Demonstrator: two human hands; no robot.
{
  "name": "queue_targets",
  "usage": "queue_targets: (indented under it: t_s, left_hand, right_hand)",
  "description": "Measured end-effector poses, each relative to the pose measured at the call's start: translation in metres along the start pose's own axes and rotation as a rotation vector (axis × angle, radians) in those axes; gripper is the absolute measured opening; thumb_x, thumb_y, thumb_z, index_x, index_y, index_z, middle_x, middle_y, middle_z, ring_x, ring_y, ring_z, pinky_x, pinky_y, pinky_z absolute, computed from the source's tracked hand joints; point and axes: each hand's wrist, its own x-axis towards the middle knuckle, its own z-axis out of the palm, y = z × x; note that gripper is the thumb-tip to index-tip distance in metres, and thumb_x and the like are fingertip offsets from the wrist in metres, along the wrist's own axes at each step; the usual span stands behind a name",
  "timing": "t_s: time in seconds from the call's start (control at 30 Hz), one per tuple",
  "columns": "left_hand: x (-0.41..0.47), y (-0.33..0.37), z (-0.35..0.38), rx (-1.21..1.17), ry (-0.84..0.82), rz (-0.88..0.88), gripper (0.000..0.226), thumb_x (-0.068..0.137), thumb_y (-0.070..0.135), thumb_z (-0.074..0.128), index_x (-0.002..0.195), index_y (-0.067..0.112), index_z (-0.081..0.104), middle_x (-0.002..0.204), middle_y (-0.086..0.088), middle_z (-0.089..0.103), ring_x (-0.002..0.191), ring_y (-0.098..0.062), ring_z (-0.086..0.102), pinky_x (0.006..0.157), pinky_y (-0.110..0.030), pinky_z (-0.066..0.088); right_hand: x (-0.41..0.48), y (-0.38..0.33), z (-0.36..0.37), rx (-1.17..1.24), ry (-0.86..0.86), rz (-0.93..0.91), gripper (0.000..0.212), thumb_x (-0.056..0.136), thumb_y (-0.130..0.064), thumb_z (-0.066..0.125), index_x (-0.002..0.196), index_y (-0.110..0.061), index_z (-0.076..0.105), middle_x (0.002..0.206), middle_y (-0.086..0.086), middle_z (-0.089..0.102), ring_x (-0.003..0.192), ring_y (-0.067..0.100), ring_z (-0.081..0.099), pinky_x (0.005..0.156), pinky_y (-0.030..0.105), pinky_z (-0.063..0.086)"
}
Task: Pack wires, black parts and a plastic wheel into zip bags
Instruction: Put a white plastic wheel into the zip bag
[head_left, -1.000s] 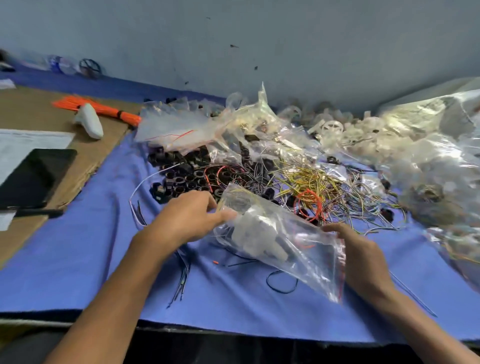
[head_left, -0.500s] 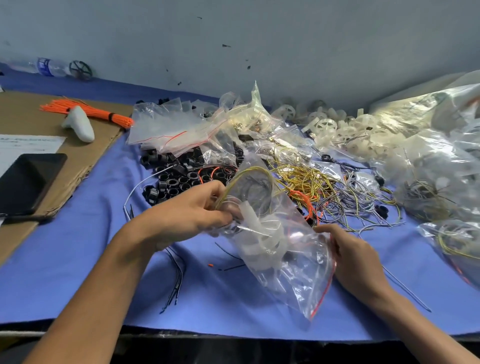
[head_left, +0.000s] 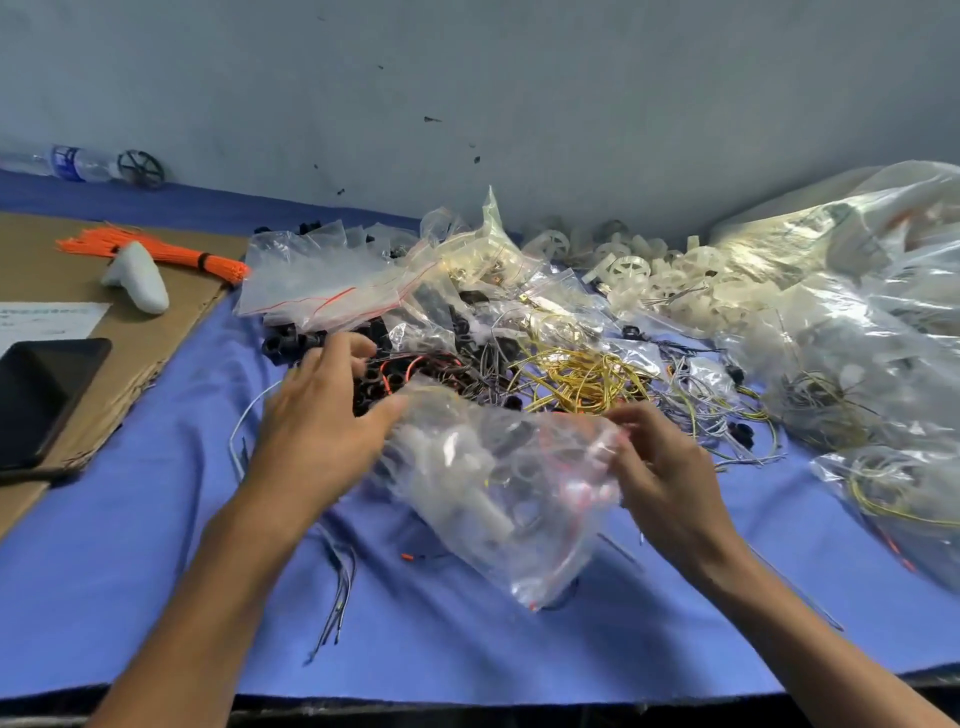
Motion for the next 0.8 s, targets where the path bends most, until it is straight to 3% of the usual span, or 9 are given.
queue_targets:
  t_s: [0.03,0.1,0.17,0.23,0.37,0.5,0.6,0.67,0.8]
  left_hand:
    - [-0.005,0.014,0.000,-0.068,-0.001,0.054,0.042,0.077,0.058,0.071,0.107,0.037,0.052,0.093,0.017,0.064,0.083,-0.007,0.062,0.078,-0.034,0.051]
    - [-0.018,0.043,0.004,-0.123,-0.194,0.165,0.056,0.061,0.083,0.059,0.101,0.045,0.051,0.083,0.021,0.064,0.065,0.001,0.059,0.060,-0.023,0.047]
    - [-0.033,0.059,0.014,0.071,-0.357,0.303,0.066,0.053,0.094,0.050,0.102,0.051,0.042,0.081,0.021,0.062,0.063,0.001,0.058,0.056,-0.024,0.044]
    - [-0.038,0.060,0.014,0.194,-0.336,0.365,0.055,0.062,0.082,0.057,0.101,0.049,0.036,0.072,0.014,0.061,0.063,-0.001,0.056,0.059,-0.030,0.044]
    - [-0.025,0.045,0.007,0.126,-0.216,0.299,0.022,0.083,0.039,0.061,0.096,0.043,0.043,0.072,0.016,0.063,0.063,-0.007,0.055,0.061,-0.032,0.044]
    - [-0.017,0.039,0.008,-0.052,-0.092,0.305,0.013,0.089,0.035,0.060,0.095,0.043,0.052,0.057,0.018,0.061,0.051,-0.006,0.053,0.051,-0.028,0.036]
    - [-0.011,0.033,0.018,-0.309,-0.205,0.227,0.016,0.094,0.030,0.060,0.097,0.045,0.057,0.056,0.009,0.065,0.047,-0.004,0.060,0.055,-0.029,0.044]
    - [-0.010,0.030,0.025,-0.465,-0.292,0.176,0.018,0.094,0.025,0.064,0.095,0.043,0.062,0.054,0.003,0.064,0.049,-0.013,0.062,0.056,-0.032,0.048]
    - [-0.005,0.023,0.036,-0.631,-0.376,0.107,0.013,0.083,0.041,0.064,0.095,0.041,0.064,0.051,-0.001,0.060,0.049,-0.016,0.061,0.051,-0.030,0.047]
  right_hand:
    - [0.007,-0.014,0.003,0.060,-0.011,-0.015,0.009,0.089,-0.023,0.056,0.094,-0.027,0.062,0.070,-0.015,0.068,0.060,-0.002,0.063,0.055,0.018,0.048]
    - [0.021,-0.041,0.010,0.153,-0.055,-0.042,0.018,0.084,-0.025,0.054,0.100,-0.030,0.061,0.060,-0.005,0.064,0.050,0.007,0.058,0.050,0.035,0.051]
    - [0.032,-0.061,0.013,0.181,-0.094,-0.080,0.025,0.080,-0.028,0.054,0.103,-0.035,0.060,0.054,0.006,0.057,0.047,0.024,0.047,0.046,0.044,0.045]
    - [0.039,-0.071,0.012,0.202,-0.128,-0.096,0.028,0.079,-0.026,0.056,0.103,-0.039,0.060,0.055,0.012,0.053,0.046,0.026,0.042,0.043,0.044,0.041]
    - [0.040,-0.062,0.006,0.210,-0.181,-0.062,0.034,0.080,-0.019,0.057,0.107,-0.039,0.060,0.055,0.013,0.048,0.045,0.015,0.040,0.039,0.043,0.039]
    - [0.042,-0.034,-0.015,0.490,-0.516,0.068,0.028,0.088,-0.030,0.071,0.115,-0.024,0.066,0.061,0.007,0.053,0.053,0.018,0.052,0.047,0.033,0.045]
    - [0.078,-0.009,-0.029,0.574,-0.381,0.215,0.031,0.084,-0.037,0.074,0.106,-0.015,0.072,0.062,0.004,0.055,0.056,0.018,0.052,0.050,0.029,0.045]
    - [0.115,0.011,-0.025,0.427,-0.256,0.248,0.013,0.090,-0.023,0.068,0.100,-0.017,0.073,0.068,0.002,0.062,0.063,0.018,0.055,0.050,0.027,0.046]
    - [0.184,0.038,0.015,-0.009,-0.317,0.158,0.018,0.095,-0.015,0.059,0.109,-0.016,0.071,0.104,-0.002,0.071,0.086,0.010,0.064,0.065,0.020,0.048]
